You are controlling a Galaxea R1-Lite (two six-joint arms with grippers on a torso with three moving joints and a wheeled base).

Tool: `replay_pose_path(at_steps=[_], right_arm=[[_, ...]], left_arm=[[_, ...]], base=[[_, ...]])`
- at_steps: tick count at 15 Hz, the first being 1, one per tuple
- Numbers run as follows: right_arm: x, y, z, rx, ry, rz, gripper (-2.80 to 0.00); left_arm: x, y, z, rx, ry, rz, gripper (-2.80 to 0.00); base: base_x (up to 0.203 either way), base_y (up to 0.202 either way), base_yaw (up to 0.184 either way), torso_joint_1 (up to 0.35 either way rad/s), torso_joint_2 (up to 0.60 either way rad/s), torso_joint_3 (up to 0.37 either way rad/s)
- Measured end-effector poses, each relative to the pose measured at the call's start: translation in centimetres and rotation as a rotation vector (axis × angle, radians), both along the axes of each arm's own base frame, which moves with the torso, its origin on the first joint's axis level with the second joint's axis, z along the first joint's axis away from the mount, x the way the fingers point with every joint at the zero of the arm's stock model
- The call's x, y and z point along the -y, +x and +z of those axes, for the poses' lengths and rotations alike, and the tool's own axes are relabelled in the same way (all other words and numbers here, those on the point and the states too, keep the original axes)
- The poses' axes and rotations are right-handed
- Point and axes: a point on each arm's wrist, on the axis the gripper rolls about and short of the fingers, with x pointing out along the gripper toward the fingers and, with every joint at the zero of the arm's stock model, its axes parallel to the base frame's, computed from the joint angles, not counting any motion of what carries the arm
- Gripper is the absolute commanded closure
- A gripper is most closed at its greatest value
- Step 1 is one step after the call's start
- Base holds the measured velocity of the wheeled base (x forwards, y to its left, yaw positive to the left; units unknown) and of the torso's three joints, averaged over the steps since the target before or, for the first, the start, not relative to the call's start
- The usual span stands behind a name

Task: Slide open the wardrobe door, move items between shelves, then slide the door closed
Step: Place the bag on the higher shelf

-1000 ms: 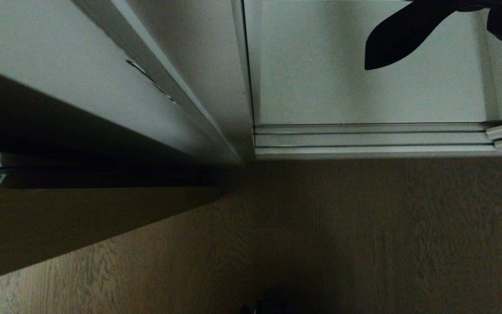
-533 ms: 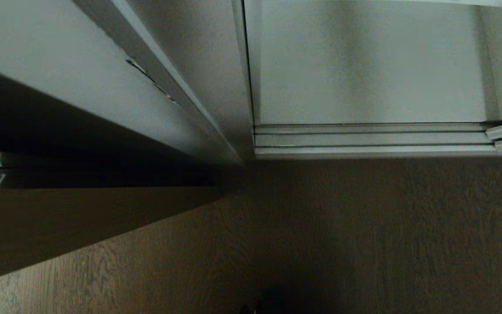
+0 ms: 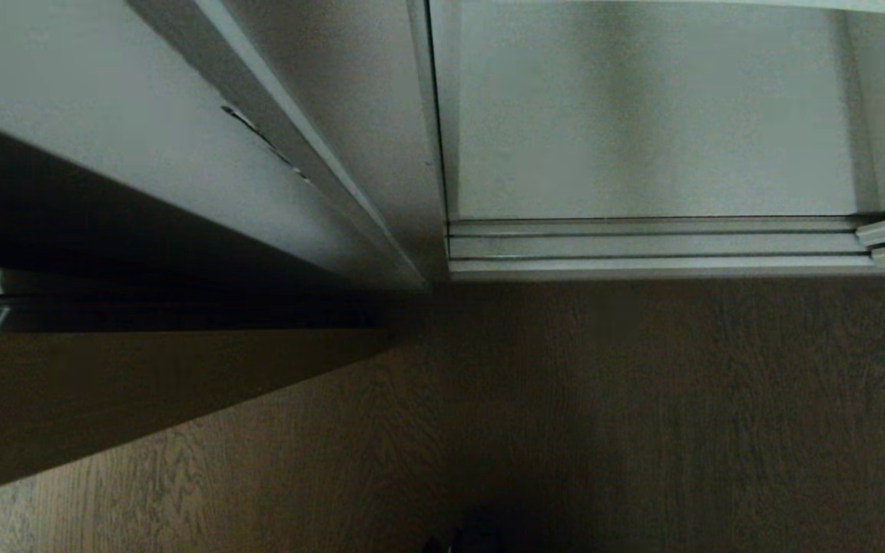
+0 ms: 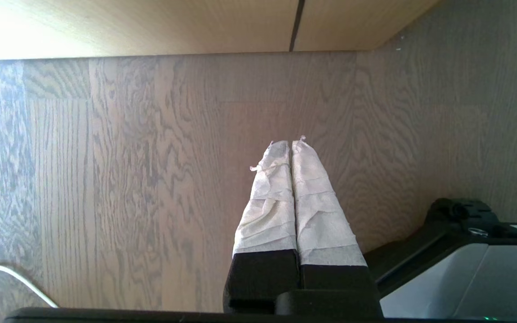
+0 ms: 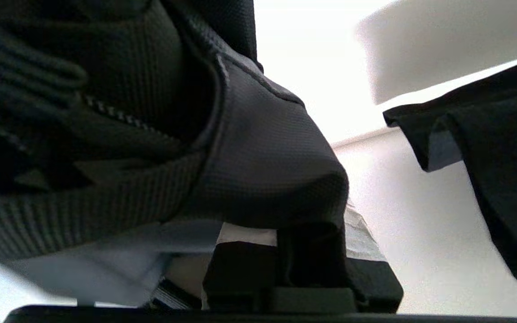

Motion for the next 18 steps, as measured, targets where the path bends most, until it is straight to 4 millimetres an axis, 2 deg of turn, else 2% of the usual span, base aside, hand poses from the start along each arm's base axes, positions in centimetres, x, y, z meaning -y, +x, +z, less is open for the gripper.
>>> replay_pose_path(at_steps=[4, 7, 9, 12, 15, 18], right_arm=[[-0.5, 5.6, 0.9, 0.085, 0.049, -0.021, 0.00], [-0.4, 8.9, 0.4, 0.038, 0.026, -0.084, 0.00], [-0.3, 10.1, -1.2, -0.043, -0.014, -0.106, 0.00], [0.1, 11.0, -5.2, -0.173, -0.062, -0.122, 0.00], [0.5, 10.4, -9.0, -0.254, -0.071, -0.163, 0.00], [0.7, 10.4, -11.3, -0.283, -0.065, -0.183, 0.00]], left_arm=[[0.0, 0.0, 0.0, 0.000, 0.001, 0.000, 0.00], [0.0, 0.0, 0.0, 0.001, 0.001, 0.000, 0.00], [0.0, 0.0, 0.0, 0.000, 0.000, 0.000, 0.00], [0.0, 0.0, 0.0, 0.000, 0.001, 0.000, 0.00], [0.0, 0.0, 0.0, 0.000, 0.001, 0.000, 0.00], [0.0, 0.0, 0.0, 0.001, 0.001, 0.000, 0.00]], base=[[0.000, 0.000, 0.000, 0.000, 0.00, 0.000], [0.000, 0.000, 0.000, 0.000, 0.00, 0.000], [0.000, 0.000, 0.000, 0.000, 0.00, 0.000], [0.000, 0.000, 0.000, 0.000, 0.00, 0.000], [0.000, 0.000, 0.000, 0.000, 0.00, 0.000], [0.000, 0.000, 0.000, 0.000, 0.00, 0.000]])
